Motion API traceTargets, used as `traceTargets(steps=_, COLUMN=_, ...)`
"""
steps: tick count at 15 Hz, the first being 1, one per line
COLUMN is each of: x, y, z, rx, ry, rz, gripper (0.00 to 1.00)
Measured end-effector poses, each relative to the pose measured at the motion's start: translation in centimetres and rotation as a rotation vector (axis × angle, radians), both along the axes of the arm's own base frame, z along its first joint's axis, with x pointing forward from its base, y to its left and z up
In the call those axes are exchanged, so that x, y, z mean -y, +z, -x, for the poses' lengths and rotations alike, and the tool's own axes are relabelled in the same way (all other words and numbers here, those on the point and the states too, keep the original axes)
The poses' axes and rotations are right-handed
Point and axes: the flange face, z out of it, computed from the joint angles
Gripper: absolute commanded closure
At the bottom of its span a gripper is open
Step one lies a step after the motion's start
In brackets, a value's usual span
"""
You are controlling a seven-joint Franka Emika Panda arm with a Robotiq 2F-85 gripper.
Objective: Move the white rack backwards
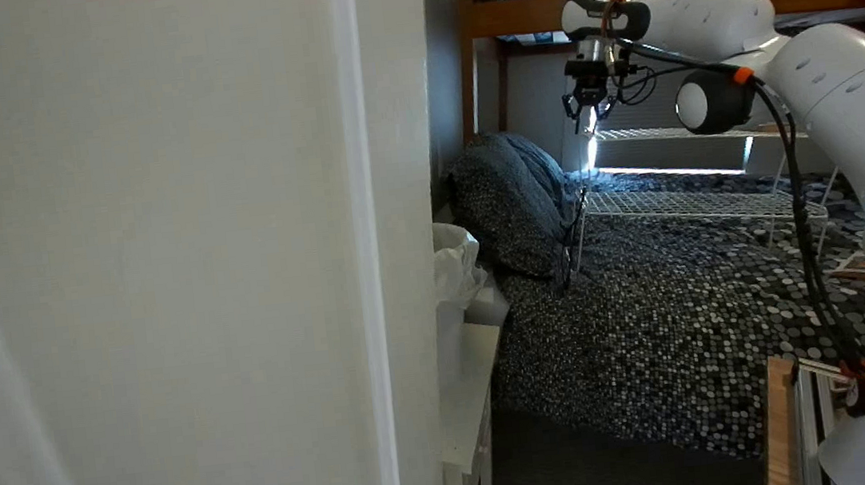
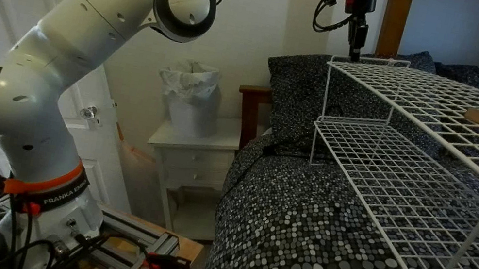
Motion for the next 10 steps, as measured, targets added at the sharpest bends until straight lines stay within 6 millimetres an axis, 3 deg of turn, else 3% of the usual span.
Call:
traceTargets(steps=2, x=0.33, y=0.03, z=0.23, rx=-0.009, ry=-0.005, rz=0.016, gripper=1.0)
traceTargets(steps=10, x=1.02, y=0.4, z=1.0, rx=-0.008, ry=-0.006, rz=0.022, gripper=0.97)
